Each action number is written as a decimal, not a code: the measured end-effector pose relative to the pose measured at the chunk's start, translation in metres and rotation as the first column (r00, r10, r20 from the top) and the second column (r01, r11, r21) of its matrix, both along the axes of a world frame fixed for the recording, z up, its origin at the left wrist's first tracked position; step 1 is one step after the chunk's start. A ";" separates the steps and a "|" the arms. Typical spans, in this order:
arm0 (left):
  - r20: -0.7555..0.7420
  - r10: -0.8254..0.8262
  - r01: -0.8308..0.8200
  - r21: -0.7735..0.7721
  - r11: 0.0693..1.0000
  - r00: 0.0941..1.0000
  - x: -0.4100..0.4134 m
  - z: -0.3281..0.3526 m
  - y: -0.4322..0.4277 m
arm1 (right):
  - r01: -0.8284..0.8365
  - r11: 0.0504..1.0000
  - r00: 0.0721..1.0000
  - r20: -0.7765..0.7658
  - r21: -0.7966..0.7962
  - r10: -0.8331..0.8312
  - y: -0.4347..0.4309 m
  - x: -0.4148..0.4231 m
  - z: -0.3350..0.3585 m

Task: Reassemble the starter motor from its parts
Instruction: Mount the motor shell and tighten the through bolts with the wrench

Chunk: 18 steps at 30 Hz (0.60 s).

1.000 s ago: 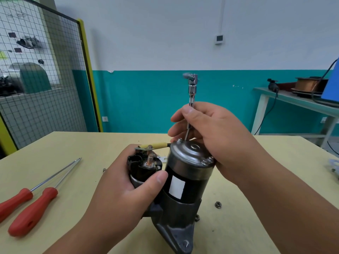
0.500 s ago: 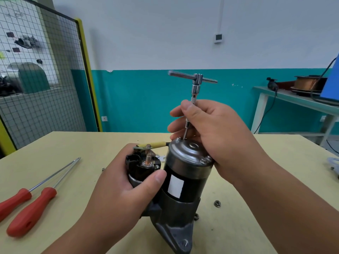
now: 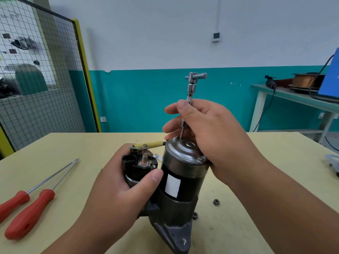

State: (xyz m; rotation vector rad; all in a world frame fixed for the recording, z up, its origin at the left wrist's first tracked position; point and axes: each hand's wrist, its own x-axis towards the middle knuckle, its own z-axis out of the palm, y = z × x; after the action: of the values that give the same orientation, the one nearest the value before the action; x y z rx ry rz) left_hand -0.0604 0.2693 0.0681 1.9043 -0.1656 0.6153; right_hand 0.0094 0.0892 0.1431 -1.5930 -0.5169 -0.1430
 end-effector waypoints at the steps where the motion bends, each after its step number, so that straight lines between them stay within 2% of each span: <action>1: 0.005 -0.002 0.002 -0.004 1.000 1.000 0.000 0.000 0.000 | -0.003 1.000 1.000 -0.009 0.001 0.003 0.001 0.000 0.000; 5: 0.010 -0.006 0.006 -0.021 1.000 1.000 0.001 -0.001 0.001 | -0.026 1.000 0.999 -0.039 0.004 0.026 0.002 -0.002 -0.002; 11: 0.013 -0.006 0.006 -0.001 1.000 1.000 0.002 -0.001 0.002 | 0.000 0.999 1.000 0.023 -0.039 0.001 0.002 -0.002 0.000; 18: -0.013 -0.024 0.024 -0.018 1.000 1.000 0.003 -0.002 0.003 | -0.012 1.000 0.999 -0.032 -0.027 0.011 0.003 0.001 -0.004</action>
State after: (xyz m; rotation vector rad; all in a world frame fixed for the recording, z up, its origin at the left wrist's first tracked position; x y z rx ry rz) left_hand -0.0575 0.2726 0.0658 1.8858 -0.1739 0.5865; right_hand 0.0105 0.0923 0.1393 -1.6161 -0.5056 -0.1021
